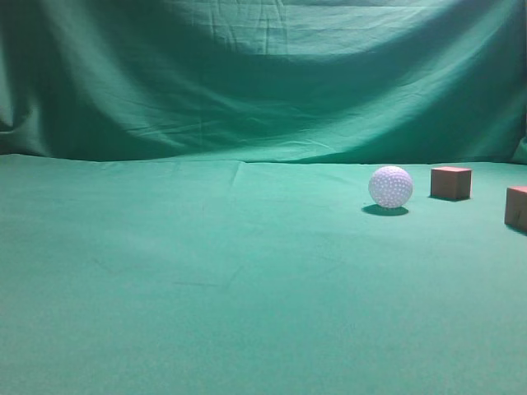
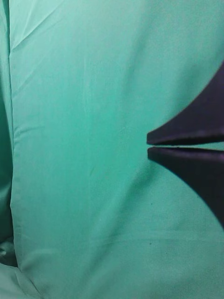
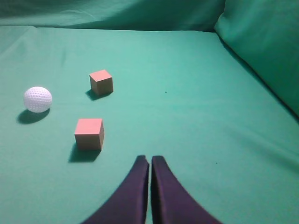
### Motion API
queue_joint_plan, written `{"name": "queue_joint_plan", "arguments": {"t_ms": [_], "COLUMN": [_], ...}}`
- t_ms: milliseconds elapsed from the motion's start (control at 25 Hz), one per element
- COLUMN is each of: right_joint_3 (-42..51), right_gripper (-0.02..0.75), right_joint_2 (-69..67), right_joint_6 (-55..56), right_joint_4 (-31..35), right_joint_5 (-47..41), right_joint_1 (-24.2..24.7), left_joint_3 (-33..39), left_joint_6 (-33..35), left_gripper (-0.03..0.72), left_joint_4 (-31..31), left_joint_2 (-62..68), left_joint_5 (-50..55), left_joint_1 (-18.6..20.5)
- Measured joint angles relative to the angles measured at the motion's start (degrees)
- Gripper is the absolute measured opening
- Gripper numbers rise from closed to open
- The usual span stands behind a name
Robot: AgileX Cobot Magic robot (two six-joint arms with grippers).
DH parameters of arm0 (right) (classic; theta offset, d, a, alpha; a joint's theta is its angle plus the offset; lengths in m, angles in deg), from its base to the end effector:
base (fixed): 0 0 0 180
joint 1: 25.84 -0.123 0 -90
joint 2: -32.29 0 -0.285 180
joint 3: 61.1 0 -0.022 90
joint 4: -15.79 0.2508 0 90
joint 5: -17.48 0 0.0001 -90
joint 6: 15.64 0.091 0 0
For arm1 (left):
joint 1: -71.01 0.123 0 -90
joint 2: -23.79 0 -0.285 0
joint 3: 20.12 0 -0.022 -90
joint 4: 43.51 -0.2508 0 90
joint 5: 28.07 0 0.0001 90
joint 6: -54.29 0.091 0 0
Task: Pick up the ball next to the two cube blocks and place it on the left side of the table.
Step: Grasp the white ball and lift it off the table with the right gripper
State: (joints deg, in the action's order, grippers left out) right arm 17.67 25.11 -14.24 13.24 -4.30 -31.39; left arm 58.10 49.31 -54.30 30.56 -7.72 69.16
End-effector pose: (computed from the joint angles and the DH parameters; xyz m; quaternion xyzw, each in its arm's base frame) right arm 0.0524 0.0036 0.1705 -0.0410 0.8065 0.0169 0.5896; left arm 0.0528 0.0042 0.1768 0.0286 0.7927 0.0434 0.6074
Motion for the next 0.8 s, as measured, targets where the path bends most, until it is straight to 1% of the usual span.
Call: {"name": "queue_joint_plan", "arguments": {"t_ms": [800], "right_joint_3": [0.0], "right_gripper": [0.0], "right_joint_2": [0.0], "right_joint_6": [-0.1], "right_joint_4": [0.0], "right_joint_5": [0.0], "right_joint_1": [0.0], "left_joint_3": [0.0], "left_joint_6": [0.0], "left_gripper": [0.0], "left_joint_4": [0.0], "left_joint_2": [0.0], "left_joint_5": [0.0], "left_joint_1": [0.0]}}
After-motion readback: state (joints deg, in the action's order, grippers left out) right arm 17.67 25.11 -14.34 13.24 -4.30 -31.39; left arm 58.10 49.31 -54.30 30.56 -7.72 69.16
